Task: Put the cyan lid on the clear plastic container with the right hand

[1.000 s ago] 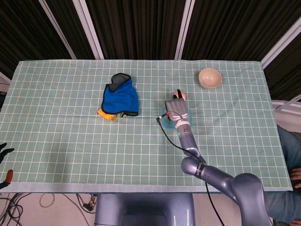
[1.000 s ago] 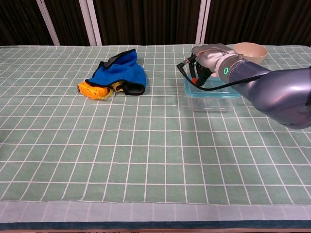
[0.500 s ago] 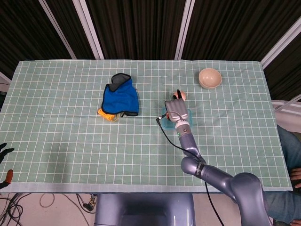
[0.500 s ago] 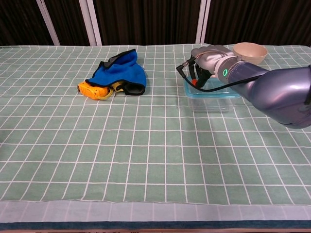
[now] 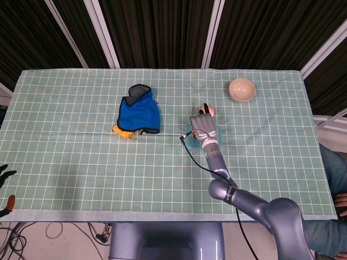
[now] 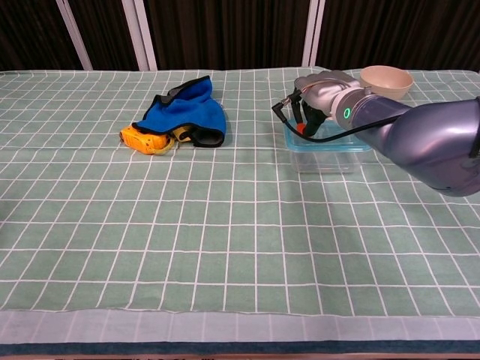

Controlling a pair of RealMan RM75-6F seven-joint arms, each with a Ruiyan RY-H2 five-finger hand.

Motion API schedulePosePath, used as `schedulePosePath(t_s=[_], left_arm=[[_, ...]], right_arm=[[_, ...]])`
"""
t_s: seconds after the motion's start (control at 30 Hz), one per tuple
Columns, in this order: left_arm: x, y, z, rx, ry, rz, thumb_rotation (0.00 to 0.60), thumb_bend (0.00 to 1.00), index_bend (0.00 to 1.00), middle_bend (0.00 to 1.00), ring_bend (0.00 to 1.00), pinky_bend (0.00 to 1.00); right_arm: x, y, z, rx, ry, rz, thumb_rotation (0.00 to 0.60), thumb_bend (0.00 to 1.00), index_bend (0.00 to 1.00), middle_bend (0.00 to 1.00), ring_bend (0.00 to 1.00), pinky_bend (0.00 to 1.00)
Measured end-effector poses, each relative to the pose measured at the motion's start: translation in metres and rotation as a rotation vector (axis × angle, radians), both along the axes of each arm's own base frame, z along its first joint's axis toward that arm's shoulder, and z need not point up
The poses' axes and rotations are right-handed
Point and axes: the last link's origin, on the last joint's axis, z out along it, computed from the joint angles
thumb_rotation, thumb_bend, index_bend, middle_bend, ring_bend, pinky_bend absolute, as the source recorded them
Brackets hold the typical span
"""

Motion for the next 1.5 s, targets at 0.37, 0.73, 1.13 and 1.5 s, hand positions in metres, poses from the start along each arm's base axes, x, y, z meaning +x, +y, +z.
schedulePosePath(t_s=[0.37,0.73,1.13,1.5], left_arm=[[-0.001,-0.001,0.0,0.001,0.0,0.0,0.6,0.52,0.16,0.0,0.0,0.0],[0.0,-0.001,0.0,0.001,0.0,-0.002,0.6,0.52,0.16,0.0,0.0,0.0],[0.0,-0.001,0.0,0.001,0.003,-0.008,0.6,0.52,0.16,0.0,0.0,0.0],[0.0,-0.001,0.0,0.004,0.011,-0.019,0.6,0.52,0.16,0.0,0.0,0.0]], right_arm=[[0.001,0.001,-0.001,0.028,0.003,-0.011,0.6,0.48,0.7,0.57,0.25,0.0],[0.008,-0.002,0.006,-0.003,-0.04,-0.013,0.6,0.48,0.7,0.57,0.25,0.0],[0.018,-0.001,0.04,-0.081,-0.134,0.006,0.6,0.43,0.46,0.4,0.18,0.0],[0.012,0.014,0.107,-0.184,-0.272,0.006,0.6,0.34,0.19,0.12,0.03,0.0]])
